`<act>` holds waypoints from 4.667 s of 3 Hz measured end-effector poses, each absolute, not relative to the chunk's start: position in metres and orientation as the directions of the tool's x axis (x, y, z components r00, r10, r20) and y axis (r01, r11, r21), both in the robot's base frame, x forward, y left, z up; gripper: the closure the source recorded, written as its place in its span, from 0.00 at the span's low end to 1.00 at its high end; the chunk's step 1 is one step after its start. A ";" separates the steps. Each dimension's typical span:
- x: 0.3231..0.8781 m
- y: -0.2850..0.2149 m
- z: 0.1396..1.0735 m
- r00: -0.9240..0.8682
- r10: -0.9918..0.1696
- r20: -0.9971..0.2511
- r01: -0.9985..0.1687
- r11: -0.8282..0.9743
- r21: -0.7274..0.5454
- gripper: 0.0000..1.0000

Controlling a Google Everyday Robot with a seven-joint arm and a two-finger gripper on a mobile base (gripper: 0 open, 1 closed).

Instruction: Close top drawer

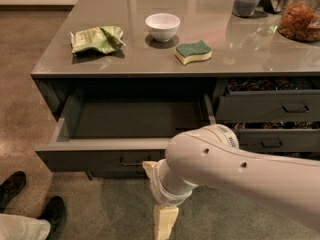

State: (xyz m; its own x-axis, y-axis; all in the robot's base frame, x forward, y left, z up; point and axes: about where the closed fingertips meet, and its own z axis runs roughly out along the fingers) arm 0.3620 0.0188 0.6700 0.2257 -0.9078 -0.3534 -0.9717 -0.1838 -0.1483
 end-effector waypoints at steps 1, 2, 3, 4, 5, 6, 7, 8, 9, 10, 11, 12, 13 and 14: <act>0.362 0.019 0.670 0.223 -0.903 -0.368 -0.972 -0.175 -0.160 0.00; 0.373 0.011 0.677 0.167 -0.893 -0.418 -0.970 -0.074 -0.230 0.00; 0.392 0.002 0.698 0.123 -0.884 -0.450 -0.946 0.033 -0.323 0.00; 0.419 -0.004 0.718 0.108 -0.879 -0.464 -0.919 0.090 -0.384 0.00; 0.452 -0.005 0.732 0.128 -0.873 -0.470 -0.902 0.095 -0.422 0.00; 0.494 0.009 0.743 0.175 -0.851 -0.494 -0.891 0.076 -0.447 0.00; 0.531 0.026 0.748 0.212 -0.829 -0.518 -0.889 0.056 -0.454 0.00; 0.560 0.047 0.744 0.241 -0.795 -0.556 -0.894 0.040 -0.446 0.00; 0.572 0.063 0.729 0.244 -0.768 -0.592 -0.908 0.034 -0.419 0.00; 0.582 0.072 0.715 0.231 -0.754 -0.615 -0.921 0.034 -0.388 0.00; 0.591 0.074 0.710 0.219 -0.751 -0.623 -0.927 0.038 -0.372 0.00; 0.599 0.074 0.709 0.214 -0.750 -0.626 -0.931 0.037 -0.363 0.19; 0.602 0.075 0.705 0.216 -0.746 -0.630 -0.936 0.026 -0.352 0.23; 0.600 0.075 0.709 0.216 -0.746 -0.630 -0.936 0.026 -0.352 0.09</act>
Offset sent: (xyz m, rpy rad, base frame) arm 0.0345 -0.0187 0.0193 0.1939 -0.1715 -0.2250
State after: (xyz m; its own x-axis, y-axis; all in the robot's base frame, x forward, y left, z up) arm 0.5998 0.0751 0.7095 0.2162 -0.7459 -0.6300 -0.9356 0.0262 -0.3521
